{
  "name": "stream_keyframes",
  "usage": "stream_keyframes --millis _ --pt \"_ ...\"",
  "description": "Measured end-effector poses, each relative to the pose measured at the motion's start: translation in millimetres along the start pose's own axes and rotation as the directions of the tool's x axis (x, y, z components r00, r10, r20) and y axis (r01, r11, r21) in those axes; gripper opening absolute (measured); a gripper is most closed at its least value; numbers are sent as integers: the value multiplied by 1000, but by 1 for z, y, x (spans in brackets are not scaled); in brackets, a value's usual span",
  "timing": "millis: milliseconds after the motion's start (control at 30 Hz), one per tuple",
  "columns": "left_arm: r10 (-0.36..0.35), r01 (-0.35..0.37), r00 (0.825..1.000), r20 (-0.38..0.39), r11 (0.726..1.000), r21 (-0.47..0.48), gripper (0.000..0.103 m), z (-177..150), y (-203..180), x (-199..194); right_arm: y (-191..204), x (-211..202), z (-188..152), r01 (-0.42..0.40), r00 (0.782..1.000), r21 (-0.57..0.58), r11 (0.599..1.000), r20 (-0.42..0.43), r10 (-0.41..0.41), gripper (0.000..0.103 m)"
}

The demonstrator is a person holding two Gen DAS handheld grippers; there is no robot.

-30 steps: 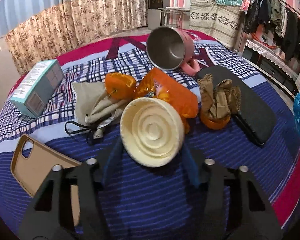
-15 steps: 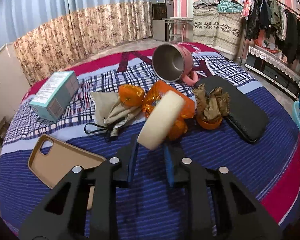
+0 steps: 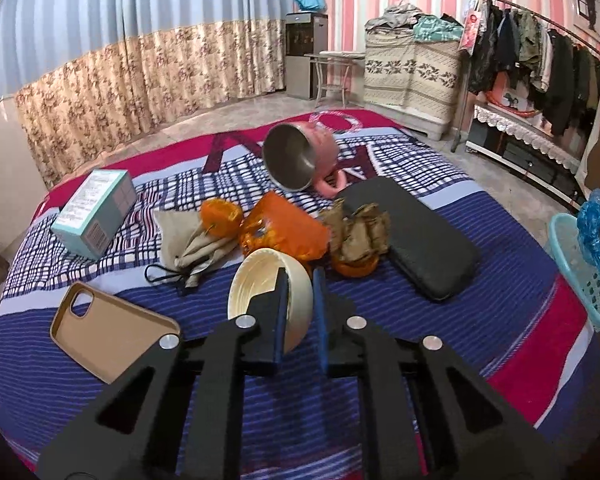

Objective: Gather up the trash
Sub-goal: 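Carry the blue bag over the basket with the right tool while the left tool drops the cream lid in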

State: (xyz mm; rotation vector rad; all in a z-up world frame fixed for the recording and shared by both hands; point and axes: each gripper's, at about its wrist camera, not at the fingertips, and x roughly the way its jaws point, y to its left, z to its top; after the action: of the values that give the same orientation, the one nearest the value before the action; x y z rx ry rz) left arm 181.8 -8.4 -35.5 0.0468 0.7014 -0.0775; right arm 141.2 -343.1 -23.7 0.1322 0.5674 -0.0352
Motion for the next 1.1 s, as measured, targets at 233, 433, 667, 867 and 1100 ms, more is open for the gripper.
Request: stream_keyframes --millis 233,433,667,867,1100 --pt "-38 38 999 18 999 16 11 8 -15 -9 -19 -3 3 29 999 36 999 15 -30 17" --pt "-87 84 995 50 995 53 11 27 -49 -13 -49 -9 3 80 996 88 993 25 -82 17" --pt "-188 174 978 96 975 137 11 47 -121 -17 -87 -13 2 155 987 153 976 14 -159 17" --pt "-296 277 952 83 942 189 11 55 -188 -13 -115 -16 -3 215 976 183 959 -4 -218 17" --pt "-396 373 917 48 894 250 11 50 -256 -5 -147 -22 -10 273 961 228 935 -19 -276 17"
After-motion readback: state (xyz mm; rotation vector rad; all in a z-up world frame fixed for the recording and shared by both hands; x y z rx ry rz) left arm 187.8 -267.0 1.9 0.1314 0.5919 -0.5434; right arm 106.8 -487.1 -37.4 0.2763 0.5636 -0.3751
